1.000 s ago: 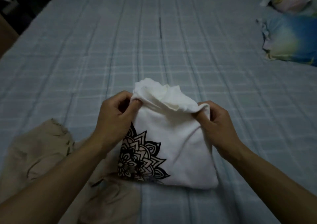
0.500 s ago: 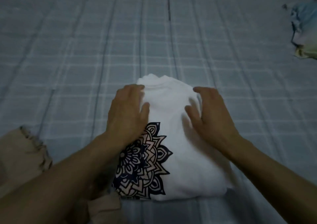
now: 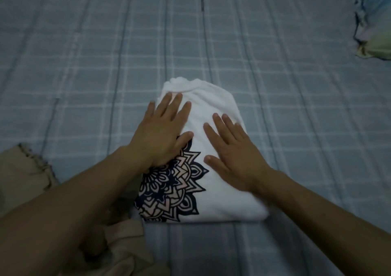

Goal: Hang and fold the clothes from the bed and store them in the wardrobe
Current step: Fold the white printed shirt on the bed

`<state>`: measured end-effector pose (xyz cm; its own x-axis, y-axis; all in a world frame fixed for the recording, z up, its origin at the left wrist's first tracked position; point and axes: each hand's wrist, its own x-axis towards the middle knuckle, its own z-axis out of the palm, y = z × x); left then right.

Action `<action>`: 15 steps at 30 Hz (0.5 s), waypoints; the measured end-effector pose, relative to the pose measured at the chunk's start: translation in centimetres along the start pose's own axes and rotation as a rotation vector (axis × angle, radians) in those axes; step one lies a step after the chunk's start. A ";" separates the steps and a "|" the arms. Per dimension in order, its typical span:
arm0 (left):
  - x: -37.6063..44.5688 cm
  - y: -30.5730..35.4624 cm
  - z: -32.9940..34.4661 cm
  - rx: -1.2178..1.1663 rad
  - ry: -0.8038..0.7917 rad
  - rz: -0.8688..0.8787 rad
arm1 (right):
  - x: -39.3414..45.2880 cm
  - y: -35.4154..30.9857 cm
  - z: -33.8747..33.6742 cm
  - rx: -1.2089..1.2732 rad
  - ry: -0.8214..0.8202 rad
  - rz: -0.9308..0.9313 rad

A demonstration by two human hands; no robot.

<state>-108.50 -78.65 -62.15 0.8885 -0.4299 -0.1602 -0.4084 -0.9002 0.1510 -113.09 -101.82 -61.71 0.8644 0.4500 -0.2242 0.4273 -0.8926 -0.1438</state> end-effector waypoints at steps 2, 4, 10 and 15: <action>-2.4 1.3 -0.6 -0.068 0.071 0.041 | -1.8 -0.8 -0.4 0.051 -0.001 0.027; -5.4 2.7 -0.1 -0.119 0.115 0.094 | -4.4 -1.7 -0.1 0.047 -0.004 0.031; -9.8 3.8 3.4 -0.009 -0.116 0.144 | -7.0 -2.1 1.7 -0.031 -0.051 0.022; -9.9 4.5 1.9 -0.023 -0.070 0.165 | -8.4 -2.4 1.2 -0.027 0.016 -0.051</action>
<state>-119.54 -78.54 -61.73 0.7932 -0.5757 -0.1985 -0.5414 -0.8159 0.2031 -121.65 -103.42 -60.63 0.8453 0.4947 -0.2019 0.4779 -0.8690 -0.1284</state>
